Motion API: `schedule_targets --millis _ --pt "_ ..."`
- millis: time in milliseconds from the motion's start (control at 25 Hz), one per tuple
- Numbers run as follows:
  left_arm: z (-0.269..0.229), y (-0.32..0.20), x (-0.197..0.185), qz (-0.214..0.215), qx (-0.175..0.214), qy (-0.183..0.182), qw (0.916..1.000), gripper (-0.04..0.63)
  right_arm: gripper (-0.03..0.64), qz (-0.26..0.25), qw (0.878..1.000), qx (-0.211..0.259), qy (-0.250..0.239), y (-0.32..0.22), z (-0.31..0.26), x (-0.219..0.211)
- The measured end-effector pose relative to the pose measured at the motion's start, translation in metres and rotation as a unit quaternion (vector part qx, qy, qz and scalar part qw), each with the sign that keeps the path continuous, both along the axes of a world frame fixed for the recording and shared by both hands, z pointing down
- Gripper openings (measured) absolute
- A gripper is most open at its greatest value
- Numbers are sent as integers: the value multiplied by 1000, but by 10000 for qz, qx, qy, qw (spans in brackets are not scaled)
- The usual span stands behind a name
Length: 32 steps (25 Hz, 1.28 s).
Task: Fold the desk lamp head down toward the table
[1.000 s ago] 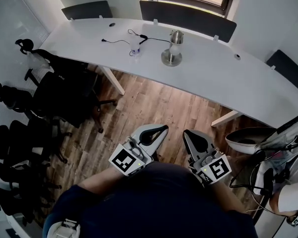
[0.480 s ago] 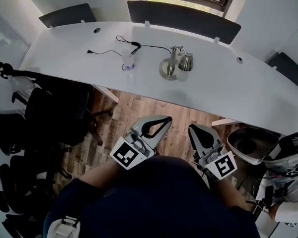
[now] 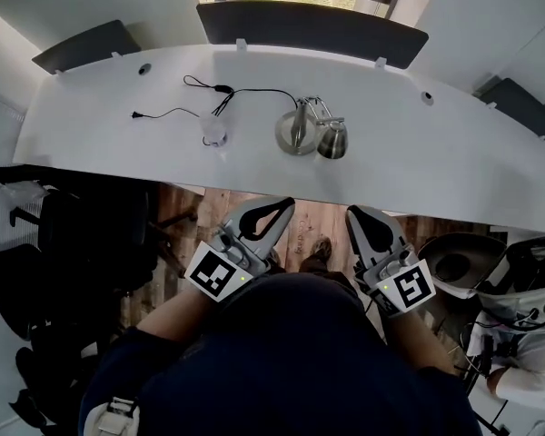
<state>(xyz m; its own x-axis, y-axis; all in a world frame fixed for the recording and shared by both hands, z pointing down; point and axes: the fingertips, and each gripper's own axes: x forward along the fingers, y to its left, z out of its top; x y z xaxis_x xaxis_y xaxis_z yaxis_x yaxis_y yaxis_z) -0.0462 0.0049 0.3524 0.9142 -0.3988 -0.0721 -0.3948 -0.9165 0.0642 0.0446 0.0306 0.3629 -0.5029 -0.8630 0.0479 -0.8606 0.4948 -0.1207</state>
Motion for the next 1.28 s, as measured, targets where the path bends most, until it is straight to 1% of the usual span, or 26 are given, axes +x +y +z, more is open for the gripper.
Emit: schedule_targets --millis 200,320,440,520,600,720,920,1120,1280 --pt "6 -20 8 -287 -25 -110 9995 5 8 -75 9999 70 -45 -19 -4 21" --pt "12 -33 13 -439 -8 -237 9988 5 8 -180 9997 83 -112 -33 -4 31" --pt "23 -56 17 -608 -182 -352 9974 5 8 -172 9998 -80 -116 -53 3 49" --pt "30 -74 19 -755 -295 -359 9961 5 9 -215 9995 -218 -75 -69 7 61" --pt "32 -89 24 -829 -268 -356 9956 5 8 -313 9991 -269 -19 -82 5 69" --pt "38 -100 34 -802 -192 -435 9956 5 8 -373 9987 -342 -68 -94 4 77" --pt "52 -125 43 -896 -234 -566 9941 5 8 -556 9968 -569 -80 -117 8 75" --pt "62 -149 48 -1107 -100 -738 9911 5 9 -942 9908 -945 -211 -138 13 72" --pt "71 -163 56 -1309 -78 -930 9870 5 9 -1166 9880 -987 -235 -153 10 75"
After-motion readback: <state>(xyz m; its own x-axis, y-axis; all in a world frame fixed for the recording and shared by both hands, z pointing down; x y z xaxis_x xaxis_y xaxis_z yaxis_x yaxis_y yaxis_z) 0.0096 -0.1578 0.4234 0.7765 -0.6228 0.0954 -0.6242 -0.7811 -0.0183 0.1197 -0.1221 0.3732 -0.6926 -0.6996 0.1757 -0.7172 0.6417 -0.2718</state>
